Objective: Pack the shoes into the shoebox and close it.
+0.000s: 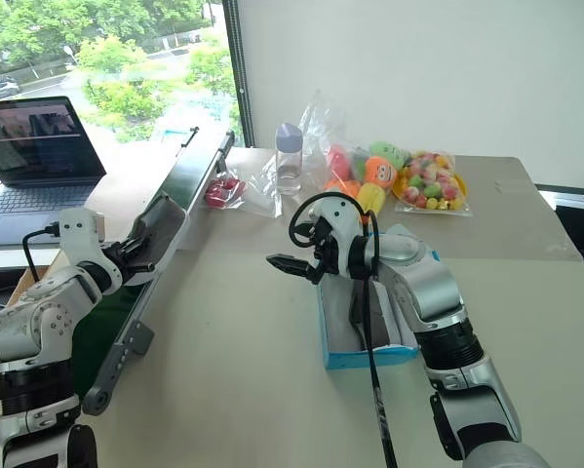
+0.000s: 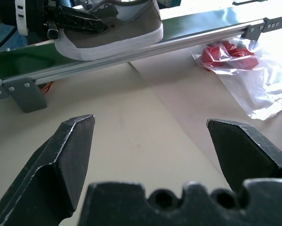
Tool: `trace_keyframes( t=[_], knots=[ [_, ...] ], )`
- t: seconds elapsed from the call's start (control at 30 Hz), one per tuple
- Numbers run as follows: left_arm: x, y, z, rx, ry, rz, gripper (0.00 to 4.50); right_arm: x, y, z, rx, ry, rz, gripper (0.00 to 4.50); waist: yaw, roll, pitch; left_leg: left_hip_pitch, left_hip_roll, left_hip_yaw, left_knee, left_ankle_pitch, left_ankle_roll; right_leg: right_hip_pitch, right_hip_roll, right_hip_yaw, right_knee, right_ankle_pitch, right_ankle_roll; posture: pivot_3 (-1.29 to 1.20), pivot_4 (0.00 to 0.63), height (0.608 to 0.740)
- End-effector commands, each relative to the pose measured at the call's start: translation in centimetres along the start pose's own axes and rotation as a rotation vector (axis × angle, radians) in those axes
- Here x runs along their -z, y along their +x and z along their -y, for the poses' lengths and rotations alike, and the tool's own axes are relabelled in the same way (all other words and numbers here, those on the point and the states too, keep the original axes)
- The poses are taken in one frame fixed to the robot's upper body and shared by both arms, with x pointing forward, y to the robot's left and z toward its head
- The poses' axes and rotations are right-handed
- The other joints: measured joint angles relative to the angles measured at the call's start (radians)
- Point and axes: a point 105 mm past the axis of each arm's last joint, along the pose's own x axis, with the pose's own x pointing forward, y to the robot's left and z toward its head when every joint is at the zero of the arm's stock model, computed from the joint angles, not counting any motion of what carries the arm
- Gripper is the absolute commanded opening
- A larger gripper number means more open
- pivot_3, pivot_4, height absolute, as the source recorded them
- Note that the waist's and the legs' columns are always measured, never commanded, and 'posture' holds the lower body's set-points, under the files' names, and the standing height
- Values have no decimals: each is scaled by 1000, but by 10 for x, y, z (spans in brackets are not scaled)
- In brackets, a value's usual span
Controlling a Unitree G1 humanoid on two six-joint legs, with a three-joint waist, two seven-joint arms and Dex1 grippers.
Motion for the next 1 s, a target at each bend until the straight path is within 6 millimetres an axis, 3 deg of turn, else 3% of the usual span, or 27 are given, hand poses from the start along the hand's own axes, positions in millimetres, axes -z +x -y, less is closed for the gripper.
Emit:
trace_keyframes(
  t=[0.03,0.17,0.3,0.4,0.53,0.7,0.8,1.0],
  knots=[
    [-48,-4,51,159,12,180,34,-44,-5,12,46,148,208,4500,0,0,0,0,0,0,0,0,0,0,0,0,0,0,0,0,150,740],
    [-59,0,88,227,-44,243,34,-56,-10,40,183,364,305,4500,-2,0,0,0,-1,0,0,0,0,1,-1,1,0,1,0,0,150,740],
    [-61,2,134,336,-77,258,34,-74,-13,43,178,485,407,4500,-2,0,0,0,0,0,-1,4,8,0,0,1,0,1,0,0,150,740],
    [-61,4,156,378,-120,256,34,-72,-11,42,193,459,364,4500,-3,0,0,-1,-1,0,-1,4,9,0,1,1,0,1,0,0,150,740],
    [-57,5,201,489,-208,232,34,-71,-5,35,160,499,358,4500,-4,0,0,-1,-1,1,0,4,10,1,2,2,-1,1,0,0,150,740],
    [-52,4,210,514,-229,210,34,-72,-4,36,176,506,363,4500,-8,0,0,0,0,1,0,4,10,0,6,5,0,1,1,0,150,740],
    [-48,3,208,512,-229,194,0,-72,-6,39,189,514,378,3783,-11,0,0,0,1,1,0,4,10,0,6,5,0,1,1,0,150,740],
    [-44,4,202,497,-223,177,0,-78,-10,41,189,530,412,1724,-12,0,0,0,0,1,0,4,10,0,6,5,-1,1,1,0,150,740]
  ],
)
